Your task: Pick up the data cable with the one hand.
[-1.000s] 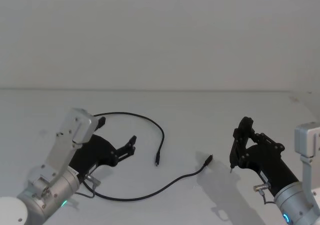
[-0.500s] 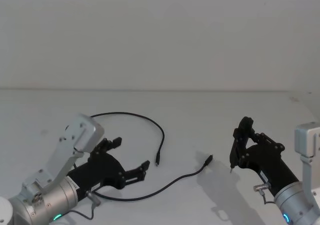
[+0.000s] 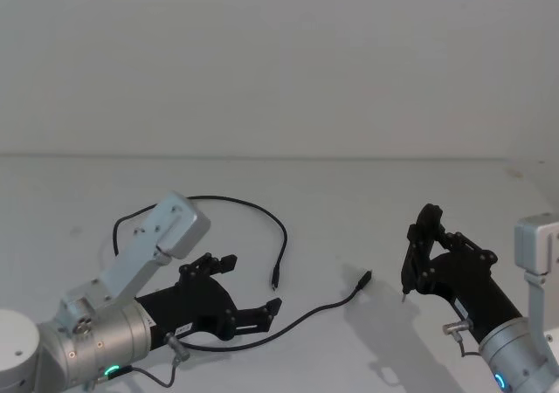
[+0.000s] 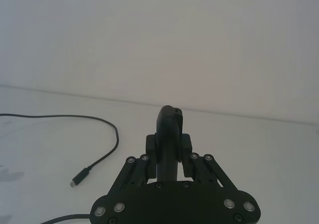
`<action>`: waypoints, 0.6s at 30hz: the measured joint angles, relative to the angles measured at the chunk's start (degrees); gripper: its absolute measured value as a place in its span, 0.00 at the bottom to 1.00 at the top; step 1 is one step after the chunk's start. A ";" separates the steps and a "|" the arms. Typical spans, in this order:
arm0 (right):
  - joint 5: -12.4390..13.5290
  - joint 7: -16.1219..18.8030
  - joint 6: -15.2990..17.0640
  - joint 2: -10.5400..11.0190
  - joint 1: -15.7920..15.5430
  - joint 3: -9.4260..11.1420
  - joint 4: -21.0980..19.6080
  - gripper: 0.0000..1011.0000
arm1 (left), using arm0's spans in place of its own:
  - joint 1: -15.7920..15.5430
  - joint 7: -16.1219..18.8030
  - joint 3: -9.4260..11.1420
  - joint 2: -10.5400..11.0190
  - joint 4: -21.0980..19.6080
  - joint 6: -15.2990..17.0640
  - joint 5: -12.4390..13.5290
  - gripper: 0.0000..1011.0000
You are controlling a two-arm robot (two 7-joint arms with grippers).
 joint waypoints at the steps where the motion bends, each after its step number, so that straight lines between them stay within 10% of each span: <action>1: 0.00 0.00 0.00 0.00 0.00 0.00 0.00 0.28 | -0.60 -0.19 0.33 -0.17 0.30 0.75 -0.03 0.99; 18: 0.00 0.00 0.00 0.00 0.00 0.00 0.00 0.28 | -5.90 -1.54 4.67 -3.32 5.29 6.62 0.80 0.99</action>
